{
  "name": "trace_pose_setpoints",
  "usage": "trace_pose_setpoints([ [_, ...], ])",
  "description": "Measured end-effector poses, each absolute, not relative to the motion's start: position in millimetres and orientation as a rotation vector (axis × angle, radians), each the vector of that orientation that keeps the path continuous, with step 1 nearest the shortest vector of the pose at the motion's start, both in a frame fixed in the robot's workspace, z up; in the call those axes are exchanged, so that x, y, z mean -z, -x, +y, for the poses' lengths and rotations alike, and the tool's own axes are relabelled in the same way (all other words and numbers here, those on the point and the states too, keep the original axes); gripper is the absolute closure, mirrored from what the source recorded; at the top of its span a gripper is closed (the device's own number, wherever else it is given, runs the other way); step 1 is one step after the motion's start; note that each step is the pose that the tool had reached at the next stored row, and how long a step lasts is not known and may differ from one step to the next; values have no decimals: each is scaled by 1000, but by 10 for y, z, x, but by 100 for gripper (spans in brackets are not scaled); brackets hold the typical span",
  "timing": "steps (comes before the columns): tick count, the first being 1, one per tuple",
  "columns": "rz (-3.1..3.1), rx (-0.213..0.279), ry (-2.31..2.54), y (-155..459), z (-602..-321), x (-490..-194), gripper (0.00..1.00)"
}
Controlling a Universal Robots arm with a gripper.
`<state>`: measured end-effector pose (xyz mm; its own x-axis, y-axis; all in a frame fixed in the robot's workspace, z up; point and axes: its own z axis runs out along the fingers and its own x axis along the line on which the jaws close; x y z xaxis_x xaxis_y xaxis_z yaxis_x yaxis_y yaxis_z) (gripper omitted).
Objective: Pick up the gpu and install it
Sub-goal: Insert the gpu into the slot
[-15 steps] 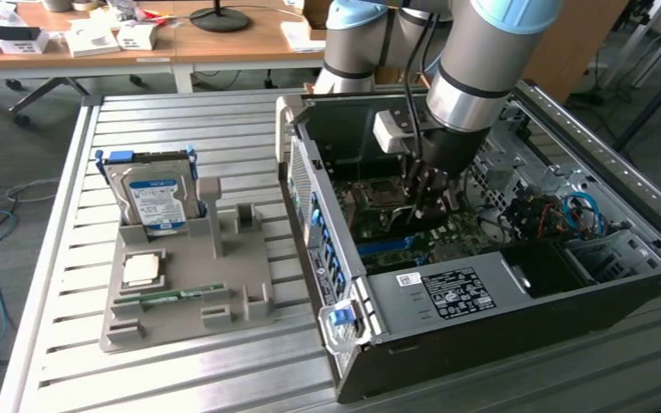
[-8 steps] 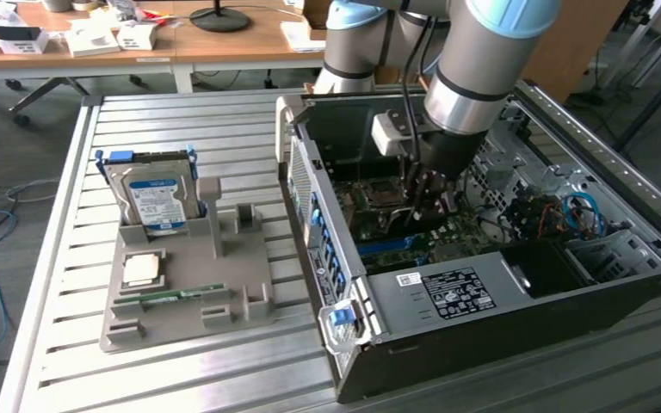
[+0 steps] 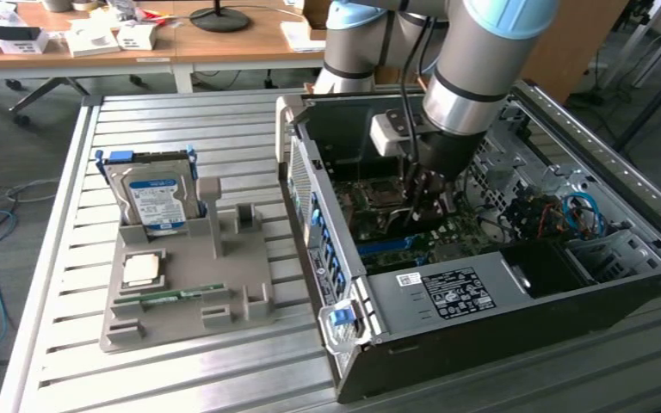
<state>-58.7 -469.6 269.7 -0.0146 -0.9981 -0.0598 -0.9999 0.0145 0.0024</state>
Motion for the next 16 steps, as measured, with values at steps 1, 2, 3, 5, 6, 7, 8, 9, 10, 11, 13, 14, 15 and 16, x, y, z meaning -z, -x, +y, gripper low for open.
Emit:
trace_pose_setpoints([
  [1, 2208, -68, 2176, 593, -4696, -2696, 74],
  [2, 2208, -68, 2176, 597, -4696, -2696, 74],
  [3, 2208, -68, 2176, 599, -4696, -2695, 74],
  [5, 2208, -68, 2176, 606, -4696, -2686, 74],
  [6, 2208, -68, 2176, 606, -4696, -2678, 74],
  [7, 2208, -68, 2176, 607, -4697, -2672, 74],
  [8, 2208, -68, 2177, 607, -4697, -2670, 74],
  [9, 2208, -68, 2177, 608, -4697, -2670, 74],
  [10, 2208, -68, 2176, 609, -4697, -2668, 74],
  [11, 2208, -68, 2176, 611, -4696, -2666, 74],
  [13, 2208, -68, 2176, 617, -4696, -2665, 74],
  [14, 2208, -68, 2176, 619, -4697, -2664, 74],
  [15, 2208, -68, 2176, 622, -4696, -2663, 74],
  [16, 2208, -68, 2176, 624, -4697, -2662, 74],
])
